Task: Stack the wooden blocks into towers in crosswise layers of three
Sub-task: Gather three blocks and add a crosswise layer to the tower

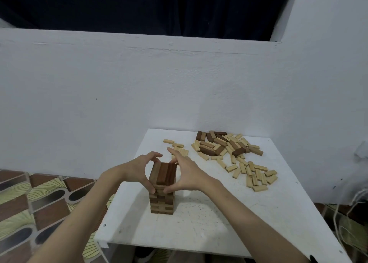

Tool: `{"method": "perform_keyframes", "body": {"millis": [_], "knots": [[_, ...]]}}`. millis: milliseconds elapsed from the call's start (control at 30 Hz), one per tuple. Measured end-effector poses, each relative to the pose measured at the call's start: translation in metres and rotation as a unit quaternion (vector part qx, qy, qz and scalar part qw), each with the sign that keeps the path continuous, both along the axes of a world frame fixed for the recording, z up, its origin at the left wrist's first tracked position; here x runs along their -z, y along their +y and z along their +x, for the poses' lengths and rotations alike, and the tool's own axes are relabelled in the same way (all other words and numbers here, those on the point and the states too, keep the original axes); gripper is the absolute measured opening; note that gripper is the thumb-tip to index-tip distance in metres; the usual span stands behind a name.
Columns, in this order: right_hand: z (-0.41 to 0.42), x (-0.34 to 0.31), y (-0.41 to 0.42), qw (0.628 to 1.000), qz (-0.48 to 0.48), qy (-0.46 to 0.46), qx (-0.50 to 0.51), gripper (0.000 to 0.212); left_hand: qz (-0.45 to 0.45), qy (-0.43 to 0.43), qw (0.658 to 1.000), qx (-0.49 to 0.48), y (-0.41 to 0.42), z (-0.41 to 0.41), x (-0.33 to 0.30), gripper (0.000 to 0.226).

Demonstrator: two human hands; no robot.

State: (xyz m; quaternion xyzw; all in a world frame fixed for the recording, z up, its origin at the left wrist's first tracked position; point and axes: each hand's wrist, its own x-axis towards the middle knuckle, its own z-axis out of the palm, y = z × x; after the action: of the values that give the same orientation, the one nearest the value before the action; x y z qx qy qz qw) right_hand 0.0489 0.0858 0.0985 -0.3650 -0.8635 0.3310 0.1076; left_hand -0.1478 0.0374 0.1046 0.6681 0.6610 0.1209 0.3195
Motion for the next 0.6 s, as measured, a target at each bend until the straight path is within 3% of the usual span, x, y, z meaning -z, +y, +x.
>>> {"method": "perform_keyframes", "body": {"millis": [600], "knots": [[-0.0108, -0.0027, -0.0018, 1.000, 0.000, 0.022, -0.019, 0.116, 0.016, -0.020, 1.000, -0.013, 0.0026, 0.0039, -0.0003, 0.100]]}}
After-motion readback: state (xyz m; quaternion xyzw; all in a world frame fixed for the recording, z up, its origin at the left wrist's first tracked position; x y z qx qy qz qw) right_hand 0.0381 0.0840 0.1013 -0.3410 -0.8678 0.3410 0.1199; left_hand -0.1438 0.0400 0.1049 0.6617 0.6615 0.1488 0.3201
